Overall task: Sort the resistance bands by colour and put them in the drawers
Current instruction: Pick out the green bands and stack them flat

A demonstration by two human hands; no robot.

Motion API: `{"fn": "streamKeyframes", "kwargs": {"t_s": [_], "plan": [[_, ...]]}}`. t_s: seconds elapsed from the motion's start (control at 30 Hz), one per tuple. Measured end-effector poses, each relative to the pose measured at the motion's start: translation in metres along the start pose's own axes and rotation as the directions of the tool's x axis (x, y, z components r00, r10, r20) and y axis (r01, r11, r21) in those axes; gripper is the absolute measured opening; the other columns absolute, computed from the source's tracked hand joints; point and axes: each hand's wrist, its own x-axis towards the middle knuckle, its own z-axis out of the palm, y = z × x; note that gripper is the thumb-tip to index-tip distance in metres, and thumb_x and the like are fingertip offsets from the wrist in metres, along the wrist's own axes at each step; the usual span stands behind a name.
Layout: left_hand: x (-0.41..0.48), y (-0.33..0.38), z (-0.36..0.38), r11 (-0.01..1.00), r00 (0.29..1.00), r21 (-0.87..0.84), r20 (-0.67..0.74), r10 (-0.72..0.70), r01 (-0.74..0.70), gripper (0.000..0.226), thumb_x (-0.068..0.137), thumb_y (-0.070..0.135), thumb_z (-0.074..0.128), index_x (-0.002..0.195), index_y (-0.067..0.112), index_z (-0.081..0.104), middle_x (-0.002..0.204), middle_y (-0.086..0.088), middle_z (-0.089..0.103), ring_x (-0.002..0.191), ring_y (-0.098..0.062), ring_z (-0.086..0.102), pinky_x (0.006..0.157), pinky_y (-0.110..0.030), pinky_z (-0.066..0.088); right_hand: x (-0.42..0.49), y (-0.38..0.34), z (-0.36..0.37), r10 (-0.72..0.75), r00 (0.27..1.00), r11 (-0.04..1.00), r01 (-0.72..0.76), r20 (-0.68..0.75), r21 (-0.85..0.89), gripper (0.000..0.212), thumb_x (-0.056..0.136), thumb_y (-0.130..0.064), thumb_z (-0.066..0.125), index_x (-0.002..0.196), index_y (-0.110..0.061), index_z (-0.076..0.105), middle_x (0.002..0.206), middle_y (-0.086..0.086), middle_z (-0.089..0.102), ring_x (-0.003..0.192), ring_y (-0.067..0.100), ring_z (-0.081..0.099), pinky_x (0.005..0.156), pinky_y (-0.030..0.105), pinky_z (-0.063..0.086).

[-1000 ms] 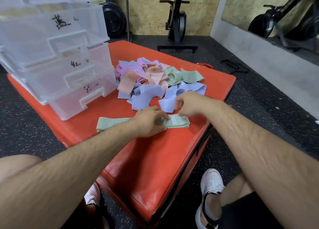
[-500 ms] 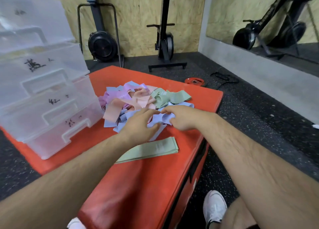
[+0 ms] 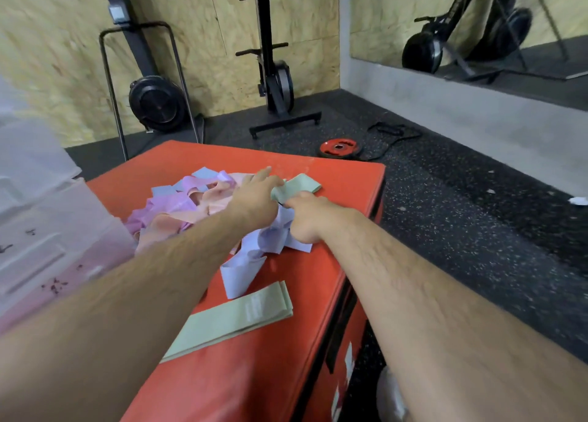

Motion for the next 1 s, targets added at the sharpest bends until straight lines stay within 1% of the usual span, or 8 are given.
{"fn": "streamKeyframes", "kwargs": {"t_s": [0.1,0.2,0.4,0.57,0.67,0.77,0.93,1.0], "plan": [[0.011,0.002,-0.001,0.996,0.998,0.086,0.068,-0.02,0.014,0.071,0.07,0.012,0.071,0.135,0.03,0.048,0.138,0.002,0.053,0.13,-0.024,0.042,0.101,-0.038,0.041,-0.003,0.005,-0.006,0.019,1.0,0.999,-0.019,-0.007,0.038,0.045,0.091,-0.019,0.052,0.135,-0.022,0.049,0.137,0.006,0.042,0.111,0.033,0.053,0.084,0.038,0.05],[0.018,0.001,0.004,0.996,0.998,-0.063,-0.022,-0.056,0.055,0.041,0.084,0.013,0.058,0.123,0.022,0.056,0.113,0.0,0.067,0.114,-0.023,0.048,0.092,-0.041,0.047,-0.009,0.009,-0.015,0.044,0.999,0.994,-0.044,0.001,0.099,0.046,0.089,-0.013,0.049,0.135,-0.02,0.05,0.12,0.006,0.055,0.094,0.028,0.058,0.071,0.033,0.047],[0.004,0.009,-0.009,0.999,0.988,0.037,-0.156,-0.01,0.016,0.028,0.087,0.017,0.047,0.097,0.026,0.071,0.1,0.005,0.071,0.104,-0.026,0.048,0.079,-0.035,0.039,-0.011,0.014,-0.017,0.07,0.992,0.987,-0.054,-0.102,0.148,0.048,0.089,-0.011,0.054,0.137,-0.018,0.049,0.134,0.006,0.055,0.113,0.031,0.058,0.092,0.042,0.054],[-0.043,0.005,-0.07,0.988,0.923,-0.036,-0.361,0.13,-0.153,0.02,0.085,0.017,0.055,0.095,0.028,0.068,0.093,0.012,0.061,0.109,-0.017,0.044,0.083,-0.029,0.019,-0.004,0.001,-0.023,-0.123,0.879,0.903,0.292,-0.461,0.316,0.064,0.076,-0.004,0.057,0.133,-0.033,0.052,0.148,-0.009,0.043,0.136,0.021,0.035,0.111,0.035,0.032],[-0.08,-0.01,-0.1,0.939,0.937,-0.263,-0.324,0.133,-0.224,0.016,0.088,0.012,0.058,0.094,0.024,0.066,0.094,0.008,0.059,0.096,-0.01,0.052,0.083,-0.018,0.033,-0.001,-0.021,-0.024,-0.223,0.872,0.803,0.418,-0.436,0.425,0.033,0.08,-0.024,0.069,0.108,-0.041,0.062,0.124,-0.008,0.062,0.122,0.015,0.052,0.107,0.037,0.04],[-0.115,-0.032,-0.109,0.917,0.944,-0.351,-0.323,0.07,-0.189,0.014,0.089,0.008,0.061,0.097,0.017,0.069,0.096,0.004,0.06,0.089,-0.009,0.052,0.073,-0.004,0.035,-0.001,-0.047,-0.017,-0.287,0.872,0.791,0.449,-0.396,0.416,0.007,0.088,-0.024,0.071,0.09,-0.026,0.064,0.092,-0.001,0.068,0.088,0.018,0.061,0.085,0.036,0.048],[-0.157,-0.074,-0.104,0.823,0.93,-0.567,-0.319,-0.185,-0.03,0.012,0.091,0.012,0.064,0.094,0.021,0.071,0.094,-0.003,0.07,0.077,-0.017,0.062,0.071,-0.027,0.051,-0.008,-0.071,-0.011,-0.38,0.894,0.872,0.432,-0.238,0.23,0.013,0.087,-0.023,0.073,0.09,-0.014,0.064,0.077,-0.009,0.055,0.072,0.013,0.049,0.066,0.03,0.039],[-0.169,-0.09,-0.111,0.761,0.913,-0.648,-0.303,-0.274,0.014,0.011,0.092,0.013,0.063,0.097,0.017,0.072,0.091,-0.001,0.07,0.07,-0.01,0.06,0.067,-0.02,0.05,-0.009,-0.071,-0.009,-0.37,0.912,0.914,0.391,-0.177,0.106,0.012,0.088,-0.026,0.071,0.083,-0.025,0.059,0.077,-0.01,0.053,0.072,0.013,0.049,0.065,0.033,0.039]]}}
